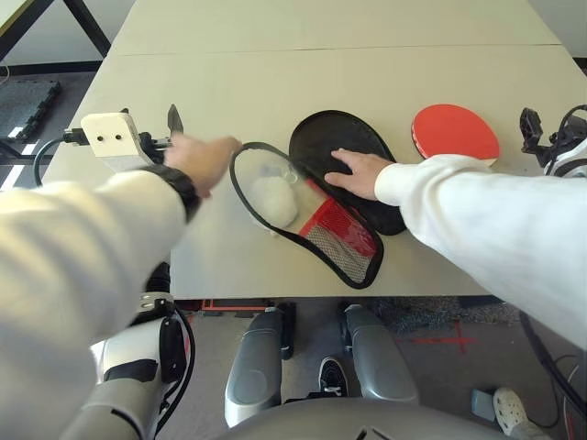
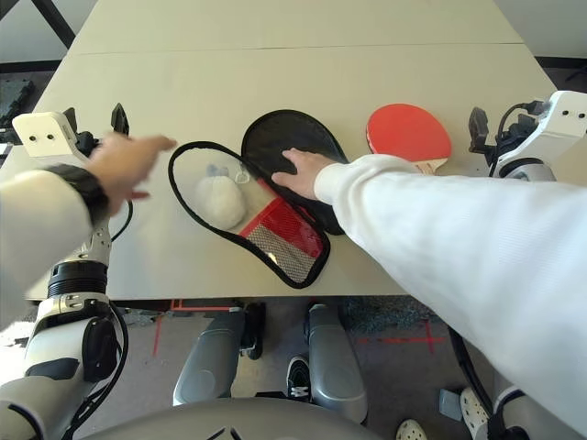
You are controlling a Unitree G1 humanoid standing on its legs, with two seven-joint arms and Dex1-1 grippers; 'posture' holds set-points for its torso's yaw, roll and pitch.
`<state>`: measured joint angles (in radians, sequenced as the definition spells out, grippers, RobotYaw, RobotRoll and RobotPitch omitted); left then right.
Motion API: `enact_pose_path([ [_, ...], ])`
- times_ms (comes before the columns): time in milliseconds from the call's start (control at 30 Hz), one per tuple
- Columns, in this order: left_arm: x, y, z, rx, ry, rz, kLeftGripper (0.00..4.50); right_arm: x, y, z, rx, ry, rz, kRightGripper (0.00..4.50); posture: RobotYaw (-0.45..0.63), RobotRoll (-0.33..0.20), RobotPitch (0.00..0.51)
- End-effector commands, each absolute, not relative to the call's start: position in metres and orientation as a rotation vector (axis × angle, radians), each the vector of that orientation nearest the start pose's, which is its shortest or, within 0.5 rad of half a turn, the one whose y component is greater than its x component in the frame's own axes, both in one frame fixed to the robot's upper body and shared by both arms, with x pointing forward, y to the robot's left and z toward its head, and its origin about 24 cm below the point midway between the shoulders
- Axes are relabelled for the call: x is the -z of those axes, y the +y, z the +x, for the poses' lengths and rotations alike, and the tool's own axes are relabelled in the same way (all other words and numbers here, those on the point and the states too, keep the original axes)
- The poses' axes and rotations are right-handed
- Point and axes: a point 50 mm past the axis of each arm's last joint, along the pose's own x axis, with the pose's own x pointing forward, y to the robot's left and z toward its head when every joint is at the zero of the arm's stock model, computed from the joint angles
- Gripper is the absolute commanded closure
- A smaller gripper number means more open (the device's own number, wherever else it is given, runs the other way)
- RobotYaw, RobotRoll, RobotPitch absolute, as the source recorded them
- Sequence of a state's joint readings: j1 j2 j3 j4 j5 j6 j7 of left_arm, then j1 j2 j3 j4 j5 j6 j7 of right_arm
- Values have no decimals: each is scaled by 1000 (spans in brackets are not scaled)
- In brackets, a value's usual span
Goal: Store the ping-pong paddle in its case and zip it.
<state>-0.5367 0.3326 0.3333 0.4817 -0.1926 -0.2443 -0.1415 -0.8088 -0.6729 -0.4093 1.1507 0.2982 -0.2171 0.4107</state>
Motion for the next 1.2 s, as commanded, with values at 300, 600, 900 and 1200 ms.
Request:
enact_pose_path([
  [300,-165,269,337,-132,-391,32,0,-146,-365,339,213,-135,68,10,27,0,237],
  [600,-232,220,329,303,-394,69,0,-148,-362,341,189,-132,75,10,50,0,231],
  [900,-232,149,297,853,-233,154,0,-161,-351,351,79,-126,133,10,28,0,235],
  [1200,-219,135,296,963,-147,179,0,-198,-341,347,85,-41,-14,10,-30,0,237],
])
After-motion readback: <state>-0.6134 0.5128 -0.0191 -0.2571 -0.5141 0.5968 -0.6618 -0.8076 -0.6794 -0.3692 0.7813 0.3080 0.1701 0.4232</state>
